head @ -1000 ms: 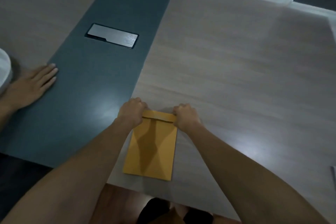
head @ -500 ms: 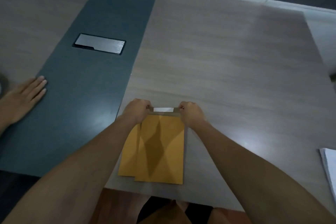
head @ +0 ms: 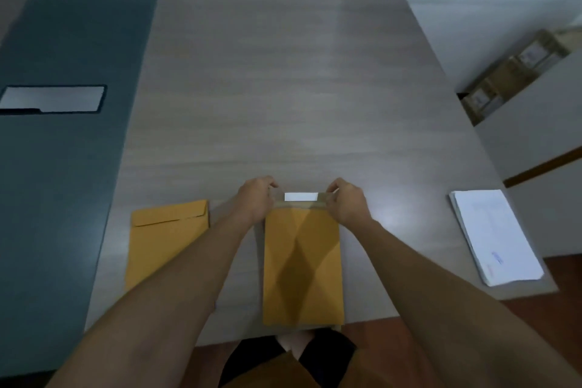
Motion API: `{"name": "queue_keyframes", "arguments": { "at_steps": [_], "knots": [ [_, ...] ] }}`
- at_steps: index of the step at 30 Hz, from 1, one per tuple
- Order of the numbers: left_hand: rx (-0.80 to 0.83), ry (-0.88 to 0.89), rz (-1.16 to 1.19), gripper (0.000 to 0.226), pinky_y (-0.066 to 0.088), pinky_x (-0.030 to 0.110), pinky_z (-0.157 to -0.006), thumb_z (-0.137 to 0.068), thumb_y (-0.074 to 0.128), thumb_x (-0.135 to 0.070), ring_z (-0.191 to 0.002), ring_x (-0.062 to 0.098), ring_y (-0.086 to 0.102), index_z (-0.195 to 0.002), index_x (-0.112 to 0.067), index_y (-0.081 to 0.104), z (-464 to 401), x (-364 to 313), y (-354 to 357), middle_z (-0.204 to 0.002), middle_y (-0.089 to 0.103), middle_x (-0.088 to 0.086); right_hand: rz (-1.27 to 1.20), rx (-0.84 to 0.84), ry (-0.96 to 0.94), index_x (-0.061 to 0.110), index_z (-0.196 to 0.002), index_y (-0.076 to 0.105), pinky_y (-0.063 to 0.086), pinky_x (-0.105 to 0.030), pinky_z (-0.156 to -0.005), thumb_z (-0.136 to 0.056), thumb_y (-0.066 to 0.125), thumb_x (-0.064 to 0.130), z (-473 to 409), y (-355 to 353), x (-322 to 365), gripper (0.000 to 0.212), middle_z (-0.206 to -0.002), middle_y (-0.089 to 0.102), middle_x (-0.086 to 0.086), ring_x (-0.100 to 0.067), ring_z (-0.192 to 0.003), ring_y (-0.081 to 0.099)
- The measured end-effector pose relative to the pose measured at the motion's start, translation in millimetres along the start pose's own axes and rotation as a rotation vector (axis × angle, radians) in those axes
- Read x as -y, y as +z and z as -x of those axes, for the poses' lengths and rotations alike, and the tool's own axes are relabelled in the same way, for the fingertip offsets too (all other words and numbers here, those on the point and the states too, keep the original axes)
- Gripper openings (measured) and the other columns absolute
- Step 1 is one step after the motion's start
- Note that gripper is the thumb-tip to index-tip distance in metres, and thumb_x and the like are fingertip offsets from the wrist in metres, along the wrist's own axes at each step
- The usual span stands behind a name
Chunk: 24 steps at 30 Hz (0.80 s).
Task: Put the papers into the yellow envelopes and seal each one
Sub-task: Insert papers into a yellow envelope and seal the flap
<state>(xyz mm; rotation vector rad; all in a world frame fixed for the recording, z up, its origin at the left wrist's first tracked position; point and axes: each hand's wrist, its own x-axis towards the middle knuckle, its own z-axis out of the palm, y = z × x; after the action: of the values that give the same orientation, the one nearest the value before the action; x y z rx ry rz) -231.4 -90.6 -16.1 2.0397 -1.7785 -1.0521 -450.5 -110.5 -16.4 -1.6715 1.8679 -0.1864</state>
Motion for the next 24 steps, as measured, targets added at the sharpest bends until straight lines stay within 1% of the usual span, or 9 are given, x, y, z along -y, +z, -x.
{"name": "queue_keyframes", "arguments": {
  "at_steps": [4,6,8,10,14,16,18,21,24],
  "knots": [
    [-0.028,0.030,-0.030,0.041,0.046,0.032,-0.086,-0.083,0.065,-0.002,-0.105,0.027,0.057,-0.122,-0.012,0.059,-6,-38,36,-0.116,0.057,0.010,-0.003,-0.034,0.031,0.014,-0.100,0.062,0.046,-0.027,-0.064,-0.087,0.055,0.008,-7,-21,-40,0.016,-0.093,0.066,-0.012,-0.027,-0.086,0.062],
    [-0.037,0.037,-0.070,0.048,0.045,0.032,-0.083,-0.083,0.071,-0.009,-0.107,0.025,0.053,-0.128,-0.013,0.053,-10,-53,58,-0.123,0.050,0.008,-0.004,-0.043,0.040,0.013,-0.101,0.062,0.047,-0.029,-0.067,-0.086,0.055,0.007,-15,-30,-58,0.017,-0.096,0.064,-0.012,-0.027,-0.088,0.061],
    [-0.103,0.020,-0.166,0.054,0.046,0.033,-0.082,-0.079,0.077,-0.018,-0.111,0.024,0.048,-0.126,-0.015,0.051,-11,-66,76,-0.123,0.044,0.006,0.000,-0.047,0.040,0.014,-0.101,0.061,0.051,-0.033,-0.072,-0.087,0.053,0.007,-23,-37,-72,0.018,-0.099,0.062,-0.011,-0.027,-0.090,0.060],
    [-0.150,0.023,-0.265,0.055,0.046,0.033,-0.084,-0.075,0.081,-0.028,-0.112,0.022,0.045,-0.120,-0.016,0.052,-10,-74,92,-0.120,0.043,0.003,0.009,-0.050,0.020,0.015,-0.104,0.059,0.052,-0.035,-0.075,-0.087,0.052,0.005,-31,-40,-81,0.021,-0.103,0.060,-0.009,-0.025,-0.091,0.059],
    [-0.058,0.057,-0.418,0.066,0.038,0.029,-0.095,-0.072,0.079,-0.051,-0.116,0.019,0.044,-0.128,-0.026,0.053,-7,-85,119,-0.126,0.045,-0.001,0.061,-0.021,-0.057,0.014,-0.112,0.056,0.051,-0.035,-0.081,-0.089,0.050,0.003,-41,-44,-95,0.026,-0.113,0.053,-0.007,-0.025,-0.095,0.056],
    [-0.063,0.022,-0.413,0.069,0.036,0.029,-0.096,-0.070,0.079,-0.052,-0.116,0.018,0.043,-0.130,-0.028,0.053,-9,-89,123,-0.125,0.045,-0.002,0.098,0.009,-0.110,0.014,-0.112,0.058,0.050,-0.034,-0.083,-0.091,0.052,0.007,-42,-45,-100,0.023,-0.115,0.051,-0.006,-0.025,-0.099,0.056],
    [-0.068,-0.003,-0.418,0.069,0.035,0.028,-0.095,-0.070,0.080,-0.050,-0.116,0.018,0.043,-0.129,-0.027,0.053,-11,-93,125,-0.123,0.045,0.000,0.131,0.032,-0.176,0.016,-0.111,0.062,0.050,-0.033,-0.087,-0.090,0.060,0.019,-41,-46,-105,0.021,-0.115,0.049,-0.004,-0.022,-0.104,0.053],
    [-0.076,-0.045,-0.402,0.066,0.035,0.027,-0.091,-0.068,0.082,-0.047,-0.113,0.018,0.042,-0.123,-0.025,0.053,-9,-95,125,-0.119,0.044,0.000,0.228,0.047,-0.260,0.021,-0.108,0.067,0.047,-0.034,-0.093,-0.083,0.070,0.037,-37,-47,-110,0.030,-0.114,0.044,0.000,-0.018,-0.109,0.045],
    [-0.089,-0.061,-0.389,0.066,0.034,0.027,-0.086,-0.065,0.085,-0.046,-0.111,0.018,0.043,-0.118,-0.023,0.052,-9,-96,124,-0.117,0.045,0.000,0.246,0.058,-0.270,0.023,-0.105,0.068,0.047,-0.033,-0.093,-0.080,0.073,0.042,-32,-45,-111,0.032,-0.114,0.041,0.001,-0.018,-0.109,0.045]
  ]
}}
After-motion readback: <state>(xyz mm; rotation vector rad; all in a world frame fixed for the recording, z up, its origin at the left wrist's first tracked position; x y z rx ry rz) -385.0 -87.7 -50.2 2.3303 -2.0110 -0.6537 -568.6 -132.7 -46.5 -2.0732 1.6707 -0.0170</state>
